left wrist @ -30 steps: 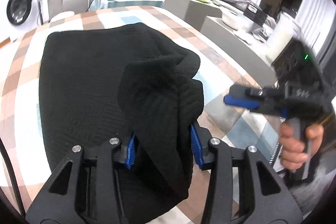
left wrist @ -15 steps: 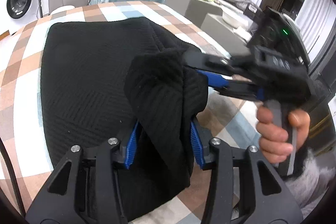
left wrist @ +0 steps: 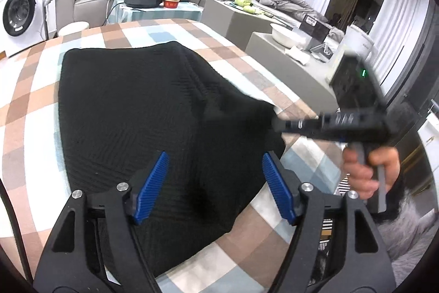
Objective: Fold small clothes
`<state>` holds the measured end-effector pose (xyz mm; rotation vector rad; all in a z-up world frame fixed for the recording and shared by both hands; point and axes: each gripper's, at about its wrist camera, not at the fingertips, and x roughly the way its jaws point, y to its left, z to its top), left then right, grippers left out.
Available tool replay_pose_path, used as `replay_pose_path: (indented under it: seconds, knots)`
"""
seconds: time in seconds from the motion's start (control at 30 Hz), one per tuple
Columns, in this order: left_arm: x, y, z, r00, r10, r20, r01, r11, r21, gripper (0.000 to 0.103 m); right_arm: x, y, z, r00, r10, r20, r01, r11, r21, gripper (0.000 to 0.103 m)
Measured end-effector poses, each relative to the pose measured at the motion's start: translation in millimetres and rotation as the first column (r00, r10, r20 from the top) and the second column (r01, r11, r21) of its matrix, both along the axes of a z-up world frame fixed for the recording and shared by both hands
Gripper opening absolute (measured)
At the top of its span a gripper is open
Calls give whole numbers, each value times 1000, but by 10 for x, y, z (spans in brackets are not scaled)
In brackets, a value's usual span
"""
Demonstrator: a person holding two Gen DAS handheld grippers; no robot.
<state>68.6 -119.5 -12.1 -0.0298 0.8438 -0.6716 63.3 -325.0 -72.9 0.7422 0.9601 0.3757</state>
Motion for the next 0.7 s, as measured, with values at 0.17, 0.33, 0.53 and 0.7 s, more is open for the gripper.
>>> replay_pose_path:
  seconds: [0.17, 0.33, 0.53, 0.7]
  knots:
    - [20, -149, -122, 999, -17, -27, 16, 1000, -21, 69, -212, -255, -52, 992, -110, -54, 102, 985, -136, 9]
    - [13, -551, -416, 990, -101, -99, 103, 994, 18, 69, -218, -184, 78, 998, -56, 28, 56, 998, -19, 21]
    - [-149, -563, -432, 992, -107, -63, 112, 991, 78, 69, -7, 368, 197, 990, 113, 82, -109, 992, -60, 45]
    - [-87, -72, -343, 997, 48, -61, -45, 997, 57, 69, 110, 447, 168, 990, 128, 65, -116, 978, -172, 43]
